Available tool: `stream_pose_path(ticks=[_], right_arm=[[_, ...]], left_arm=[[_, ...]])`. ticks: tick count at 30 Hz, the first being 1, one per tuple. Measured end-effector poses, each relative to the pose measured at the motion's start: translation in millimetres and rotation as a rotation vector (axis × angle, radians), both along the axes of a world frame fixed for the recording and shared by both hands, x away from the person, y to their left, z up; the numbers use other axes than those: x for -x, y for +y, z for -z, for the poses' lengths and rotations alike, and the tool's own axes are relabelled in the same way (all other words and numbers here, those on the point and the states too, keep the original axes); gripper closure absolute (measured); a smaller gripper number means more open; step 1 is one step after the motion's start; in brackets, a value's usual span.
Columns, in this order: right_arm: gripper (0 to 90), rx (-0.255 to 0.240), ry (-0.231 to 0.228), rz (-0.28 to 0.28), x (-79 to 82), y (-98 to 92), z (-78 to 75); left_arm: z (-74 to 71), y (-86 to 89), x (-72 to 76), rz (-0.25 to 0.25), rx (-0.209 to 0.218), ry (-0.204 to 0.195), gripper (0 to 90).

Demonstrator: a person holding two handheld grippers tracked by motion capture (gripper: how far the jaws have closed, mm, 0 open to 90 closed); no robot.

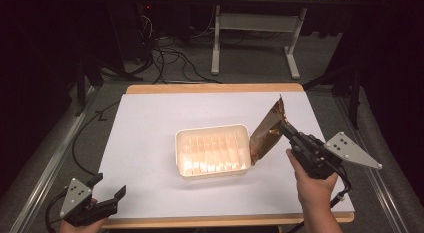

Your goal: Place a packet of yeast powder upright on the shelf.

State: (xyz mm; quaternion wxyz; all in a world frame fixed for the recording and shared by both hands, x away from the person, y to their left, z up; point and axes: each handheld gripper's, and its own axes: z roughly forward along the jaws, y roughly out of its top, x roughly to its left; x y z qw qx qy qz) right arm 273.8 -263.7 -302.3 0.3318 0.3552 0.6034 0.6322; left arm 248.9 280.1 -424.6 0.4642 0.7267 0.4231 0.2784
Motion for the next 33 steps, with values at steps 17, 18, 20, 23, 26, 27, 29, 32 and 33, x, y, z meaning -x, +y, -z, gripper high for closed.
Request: stream_pose_path(ticks=[17, 18, 20, 23, 26, 27, 29, 32, 33], right_arm=[[90.0, 0.033, 0.022, -0.062, -21.6, 48.4, 4.8], [90.0, 0.034, 0.022, -0.065, -23.1, 50.8, 5.7], [90.0, 0.036, 0.028, -0.071, -25.3, 55.2, 7.5], [90.0, 0.038, 0.036, -0.079, -28.7, 60.7, 9.7], [90.0, 0.042, 0.038, -0.085, -32.1, 65.6, 11.5], [90.0, 0.048, 0.040, -0.088, -34.4, 68.7, 12.6], [90.0, 0.050, 0.043, -0.089, -35.5, 70.2, 13.3], [90.0, 0.054, 0.051, -0.088, -38.7, 74.9, 15.4], [90.0, 0.060, 0.051, -0.090, -40.4, 76.3, 16.1]], left_arm=[[-1.0, 0.8, 0.1, 0.008, -0.003, -0.003, 15.9], [-1.0, 0.8, 0.1, 0.009, -0.003, -0.003, 15.9], [-0.9, 0.5, 0.2, 0.009, 0.000, -0.004, 15.9], [-1.0, 0.2, 0.3, 0.010, 0.001, -0.004, 15.9], [-1.2, 0.0, 0.3, 0.010, 0.002, -0.005, 15.9], [-1.2, -0.1, 0.3, 0.010, 0.002, -0.005, 15.9], [-1.2, -0.1, 0.4, 0.010, 0.003, -0.005, 15.9], [-1.4, 0.2, 0.6, 0.011, 0.003, -0.005, 15.9], [-1.5, 0.2, 0.6, 0.011, 0.004, -0.005, 15.9]])
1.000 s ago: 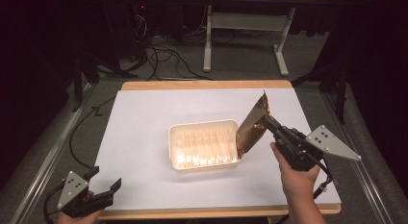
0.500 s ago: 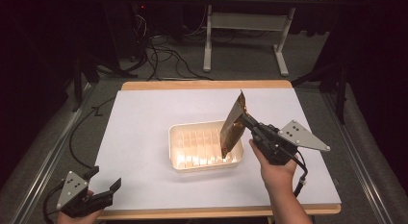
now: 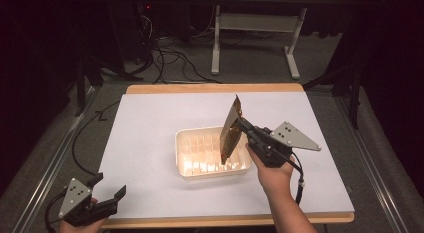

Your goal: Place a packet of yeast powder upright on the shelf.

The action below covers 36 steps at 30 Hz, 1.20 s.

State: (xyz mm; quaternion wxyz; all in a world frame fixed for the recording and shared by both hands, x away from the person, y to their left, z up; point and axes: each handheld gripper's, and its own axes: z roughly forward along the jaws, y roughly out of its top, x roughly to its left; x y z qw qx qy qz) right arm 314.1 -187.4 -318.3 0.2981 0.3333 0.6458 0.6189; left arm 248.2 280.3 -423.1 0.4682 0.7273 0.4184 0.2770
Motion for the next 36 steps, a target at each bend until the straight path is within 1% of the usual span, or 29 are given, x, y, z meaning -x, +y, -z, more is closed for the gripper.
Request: stream_pose_path(ticks=[16, 24, 25, 30, 32, 36], right_arm=[[90.0, 0.027, 0.026, -0.009, -15.1, 18.5, 8.0], [90.0, 0.040, 0.040, 0.003, -22.3, 22.1, 11.8], [90.0, 0.047, 0.034, 0.005, -23.3, 22.1, 12.3], [90.0, 0.058, 0.042, 0.014, -26.1, 23.4, 14.2], [90.0, 0.061, 0.045, 0.017, -27.6, 24.0, 16.4], [90.0, 0.066, 0.064, 0.025, -30.1, 24.6, 23.1]], left_arm=[[-0.1, 0.4, 0.0, 0.001, 0.006, -0.002, 15.9], [-0.1, 0.5, 0.1, 0.001, 0.006, -0.002, 15.9], [-0.2, 0.5, 0.2, 0.001, 0.005, -0.002, 15.9], [-0.2, 0.4, 0.2, 0.001, 0.003, -0.003, 15.9], [-0.3, 0.4, 0.3, 0.001, 0.002, -0.004, 15.9], [-0.1, 0.5, 0.1, 0.002, 0.003, -0.002, 15.9]])
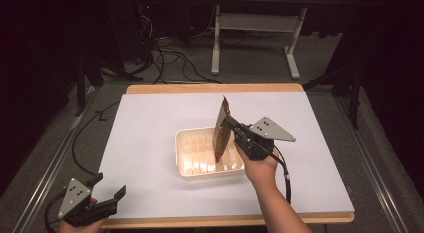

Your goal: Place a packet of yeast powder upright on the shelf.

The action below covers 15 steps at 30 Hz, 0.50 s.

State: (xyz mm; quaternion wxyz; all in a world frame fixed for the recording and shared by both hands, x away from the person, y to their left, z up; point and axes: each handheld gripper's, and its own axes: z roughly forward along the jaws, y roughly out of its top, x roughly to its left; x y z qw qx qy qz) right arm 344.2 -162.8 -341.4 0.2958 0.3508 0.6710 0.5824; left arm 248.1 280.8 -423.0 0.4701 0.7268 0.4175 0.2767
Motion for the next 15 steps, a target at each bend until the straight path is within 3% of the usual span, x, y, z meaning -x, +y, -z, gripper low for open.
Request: stream_pose_path(ticks=[15], right_arm=[[90.0, 0.024, 0.047, 0.000, -4.6, 3.0, 21.1]], left_arm=[[0.1, -0.3, -0.1, 0.002, -0.008, 0.002, 15.9]])
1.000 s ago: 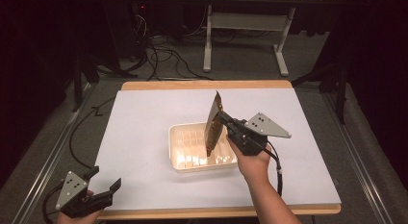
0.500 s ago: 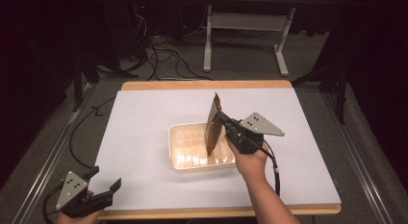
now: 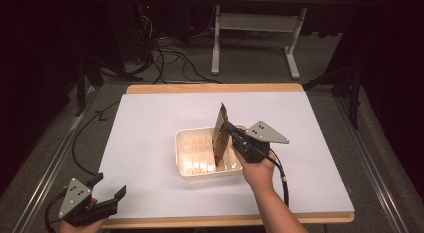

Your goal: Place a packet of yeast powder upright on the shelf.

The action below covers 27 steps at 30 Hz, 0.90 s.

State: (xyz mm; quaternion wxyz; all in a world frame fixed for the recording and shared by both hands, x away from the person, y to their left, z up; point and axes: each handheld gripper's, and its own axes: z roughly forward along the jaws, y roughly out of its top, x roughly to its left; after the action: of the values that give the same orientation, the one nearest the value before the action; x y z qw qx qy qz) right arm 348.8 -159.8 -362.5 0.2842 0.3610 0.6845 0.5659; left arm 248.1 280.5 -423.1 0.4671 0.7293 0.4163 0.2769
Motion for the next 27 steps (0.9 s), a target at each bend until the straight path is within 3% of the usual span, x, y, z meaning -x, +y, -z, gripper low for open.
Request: stream_pose_path(ticks=[12, 18, 27], right_arm=[[90.0, 0.024, 0.023, -0.011, -1.8, 6.3, 18.5], [89.5, 0.027, 0.025, -0.015, -0.6, 8.9, 19.5], [64.5, 0.040, 0.027, -0.030, -0.3, 11.6, 13.8]], left_arm=[[0.4, -0.7, -0.4, 0.000, 0.003, 0.001, 15.9], [0.2, -0.5, -0.3, 0.001, 0.001, 0.001, 15.9], [0.4, -0.8, -0.5, 0.001, -0.001, 0.001, 15.9]])
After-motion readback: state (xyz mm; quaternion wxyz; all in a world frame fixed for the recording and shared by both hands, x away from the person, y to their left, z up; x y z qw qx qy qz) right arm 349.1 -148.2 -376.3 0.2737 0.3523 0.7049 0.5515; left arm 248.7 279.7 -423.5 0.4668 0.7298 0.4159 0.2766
